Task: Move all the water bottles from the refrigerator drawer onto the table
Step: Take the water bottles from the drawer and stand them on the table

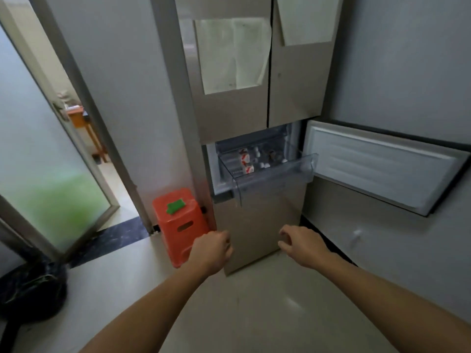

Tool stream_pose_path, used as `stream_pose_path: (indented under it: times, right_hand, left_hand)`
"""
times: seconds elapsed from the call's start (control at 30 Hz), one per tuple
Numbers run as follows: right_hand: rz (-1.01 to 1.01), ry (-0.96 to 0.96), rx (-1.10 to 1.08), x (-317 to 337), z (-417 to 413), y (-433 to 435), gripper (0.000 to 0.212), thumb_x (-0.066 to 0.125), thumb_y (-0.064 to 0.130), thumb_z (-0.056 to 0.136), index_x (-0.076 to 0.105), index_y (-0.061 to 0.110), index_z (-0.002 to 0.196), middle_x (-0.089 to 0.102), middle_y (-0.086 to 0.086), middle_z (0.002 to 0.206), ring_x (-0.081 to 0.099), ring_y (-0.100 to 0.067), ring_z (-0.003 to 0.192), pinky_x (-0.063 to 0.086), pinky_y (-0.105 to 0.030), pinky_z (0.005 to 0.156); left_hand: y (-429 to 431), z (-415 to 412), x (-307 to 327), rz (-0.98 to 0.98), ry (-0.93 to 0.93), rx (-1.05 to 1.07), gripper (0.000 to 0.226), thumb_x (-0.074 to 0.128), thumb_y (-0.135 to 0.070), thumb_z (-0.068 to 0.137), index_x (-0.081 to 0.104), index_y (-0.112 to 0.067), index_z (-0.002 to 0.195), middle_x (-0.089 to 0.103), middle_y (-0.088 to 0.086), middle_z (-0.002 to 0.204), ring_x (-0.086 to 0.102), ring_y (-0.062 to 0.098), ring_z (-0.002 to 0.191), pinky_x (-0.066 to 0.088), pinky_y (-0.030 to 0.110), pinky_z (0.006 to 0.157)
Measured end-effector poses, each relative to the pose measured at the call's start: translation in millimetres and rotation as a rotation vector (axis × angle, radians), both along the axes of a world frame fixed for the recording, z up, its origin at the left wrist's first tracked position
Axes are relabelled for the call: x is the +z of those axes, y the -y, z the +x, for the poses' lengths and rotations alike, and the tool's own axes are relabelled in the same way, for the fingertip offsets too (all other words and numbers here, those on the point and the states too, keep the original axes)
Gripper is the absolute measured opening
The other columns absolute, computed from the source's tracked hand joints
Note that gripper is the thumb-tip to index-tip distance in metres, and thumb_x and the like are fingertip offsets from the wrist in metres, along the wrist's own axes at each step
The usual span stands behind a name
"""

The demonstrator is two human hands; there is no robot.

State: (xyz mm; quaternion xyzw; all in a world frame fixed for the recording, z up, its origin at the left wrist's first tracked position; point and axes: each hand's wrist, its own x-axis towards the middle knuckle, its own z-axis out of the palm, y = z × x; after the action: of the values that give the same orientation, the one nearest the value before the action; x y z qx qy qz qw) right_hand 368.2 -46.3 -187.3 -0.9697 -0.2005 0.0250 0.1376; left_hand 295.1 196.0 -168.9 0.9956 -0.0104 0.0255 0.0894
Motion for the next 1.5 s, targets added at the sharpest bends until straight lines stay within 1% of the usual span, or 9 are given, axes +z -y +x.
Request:
stream_pose_path:
  times: [0.6,0.73,0.87,0.97,1.03,1.13,1.2,1.3,1.5]
  right_hand:
    - [0.105,-0.051,0.032,-5.4,315.8,-34.2,0.031,0.057,0.036,0.091,0.06,0.02,0.117,0.067,0.0,0.103,0.062,-0.017,0.092,0.049,-0.03,0.074]
    - [0.058,-0.016,-0.003,-10.7,384.7,-45.8,0.033,0.058,0.036,0.088,0.059,0.02,0.118,0.064,-0.002,0.115,0.06,-0.02,0.103,0.045,-0.03,0.078]
    - [-0.127,-0.154,0.029,-17.5,440.4,-38.9,0.051,0.062,0.046,0.084,0.052,0.023,0.129,0.054,-0.004,0.133,0.052,-0.023,0.118,0.046,-0.035,0.092]
    - [-0.162,-0.34,0.005,-26.6,466.2,-25.8,0.062,0.06,0.061,0.079,0.053,0.025,0.13,0.056,-0.001,0.133,0.054,-0.023,0.118,0.044,-0.034,0.096]
    - [-0.148,-0.442,0.04,-33.3,477.1,-18.1,0.057,0.055,0.075,0.072,0.063,0.032,0.11,0.064,0.004,0.116,0.059,-0.021,0.108,0.047,-0.034,0.091]
    - [-0.198,-0.539,0.148,-33.3,485.5,-10.6,0.068,0.054,0.085,0.062,0.063,0.033,0.105,0.062,0.009,0.109,0.057,-0.019,0.105,0.047,-0.035,0.091]
    - [-0.247,-0.542,0.219,-28.5,487.3,-6.6,0.078,0.064,0.079,0.059,0.058,0.03,0.119,0.059,0.007,0.118,0.055,-0.018,0.106,0.047,-0.034,0.091]
    - [-0.28,-0.46,0.33,-26.5,489.2,-0.4,0.054,0.073,0.055,0.071,0.059,0.027,0.115,0.063,0.004,0.112,0.058,-0.017,0.098,0.048,-0.032,0.083]
    - [-0.32,-0.432,0.461,-29.7,486.3,20.5,0.039,0.07,0.044,0.077,0.063,0.022,0.108,0.065,0.0,0.105,0.06,-0.021,0.095,0.05,-0.034,0.081]
  left_hand:
    - [-21.7,286.8,-16.4,-0.081,0.0,0.048,0.015,0.048,-0.033,0.09,0.056,-0.021,0.092,0.067,0.0,0.097,0.063,0.022,0.086,0.051,0.036,0.07]
    - [-29.2,358.5,-26.6,-0.121,0.01,0.035,0.017,0.049,-0.033,0.092,0.059,-0.02,0.098,0.066,0.002,0.1,0.062,0.019,0.089,0.049,0.033,0.074]
    - [-24.5,410.2,-44.1,-0.169,-0.176,-0.013,0.026,0.05,-0.041,0.093,0.054,-0.02,0.106,0.061,0.003,0.109,0.058,0.019,0.096,0.042,0.029,0.073]
    - [-18.5,430.5,-63.2,-0.222,-0.391,-0.044,0.033,0.047,-0.05,0.093,0.055,-0.02,0.103,0.063,0.008,0.11,0.059,0.024,0.098,0.046,0.034,0.08]
    - [-12.2,433.4,-72.1,-0.292,-0.505,-0.035,0.046,0.039,-0.061,0.091,0.058,-0.02,0.1,0.065,0.009,0.11,0.061,0.025,0.098,0.048,0.036,0.084]
    - [-3.7,429.4,-77.3,-0.256,-0.547,0.007,0.064,0.043,-0.074,0.081,0.058,-0.023,0.116,0.065,0.006,0.114,0.061,0.024,0.103,0.049,0.039,0.089]
    - [2.4,425.7,-75.3,-0.163,-0.506,0.047,0.054,0.056,-0.059,0.083,0.055,-0.023,0.122,0.064,0.007,0.118,0.06,0.026,0.108,0.048,0.038,0.091]
    - [12.4,422.6,-65.6,-0.124,-0.456,0.147,0.043,0.06,-0.042,0.085,0.056,-0.023,0.124,0.064,0.007,0.121,0.058,0.027,0.112,0.047,0.038,0.093]
    - [42.2,403.9,-63.4,-0.131,-0.495,0.257,0.04,0.064,-0.042,0.084,0.058,-0.022,0.118,0.063,0.005,0.113,0.06,0.023,0.104,0.048,0.035,0.089]
